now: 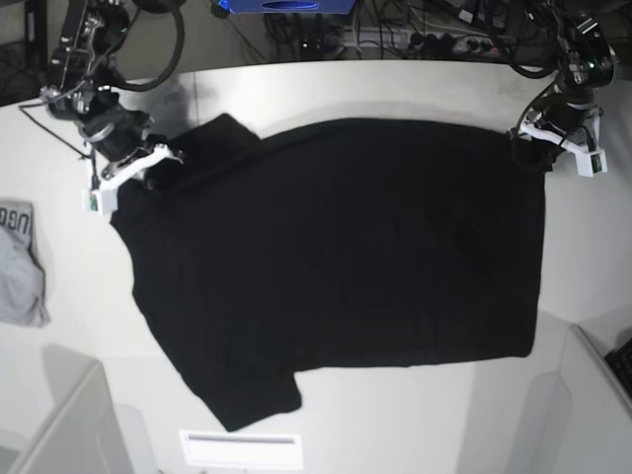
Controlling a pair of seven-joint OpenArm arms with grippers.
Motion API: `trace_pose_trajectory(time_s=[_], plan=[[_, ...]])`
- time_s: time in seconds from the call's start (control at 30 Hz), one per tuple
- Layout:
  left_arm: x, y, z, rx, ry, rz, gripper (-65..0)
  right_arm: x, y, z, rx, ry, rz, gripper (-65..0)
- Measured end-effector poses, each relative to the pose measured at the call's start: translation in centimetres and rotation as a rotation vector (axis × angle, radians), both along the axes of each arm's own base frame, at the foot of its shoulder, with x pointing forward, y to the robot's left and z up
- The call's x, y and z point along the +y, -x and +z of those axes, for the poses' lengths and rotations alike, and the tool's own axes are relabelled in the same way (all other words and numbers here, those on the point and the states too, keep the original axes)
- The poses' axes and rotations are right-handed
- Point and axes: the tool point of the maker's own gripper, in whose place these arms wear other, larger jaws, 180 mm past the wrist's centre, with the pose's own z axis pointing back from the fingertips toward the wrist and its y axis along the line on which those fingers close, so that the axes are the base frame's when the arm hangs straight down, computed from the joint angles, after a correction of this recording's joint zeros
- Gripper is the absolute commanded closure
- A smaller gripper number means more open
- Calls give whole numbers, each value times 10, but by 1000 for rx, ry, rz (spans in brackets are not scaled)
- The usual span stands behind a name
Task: Fold the T-shirt properly
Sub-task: 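Pull both shoulder corners toward the robot, dragging the shirt flat, then lift the shoulder edge with both grippers and fold it over the shirt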
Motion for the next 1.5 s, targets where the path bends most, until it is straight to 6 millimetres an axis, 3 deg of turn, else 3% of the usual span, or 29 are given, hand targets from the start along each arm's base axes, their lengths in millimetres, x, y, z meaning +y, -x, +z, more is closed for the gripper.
trace_pose_trajectory(time_s=[0.2,0.4,0.83,1.0,1.37,1.5], plan=[[0,-16,8,-43,4,0,0,-3,-10,-8,20,-10,-9,0],[11,-18,-6,8,-36,22,0,-4,-20,-18,38,-31,-22,0],[8,-37,-5,-10,-42,7,0,-8,-54,-32,59,-73,-50,0],[-2,-44,-12,-1,-17,-13,0,-8,-63,-30,53,-81,-52,0],[14,-52,0,-27,-39,36,0,-8,-82,-33,59,-106,-62,0],[11,-51,-2,-24,-36,31,0,-5,-92,-33,57,-108,-52,0]])
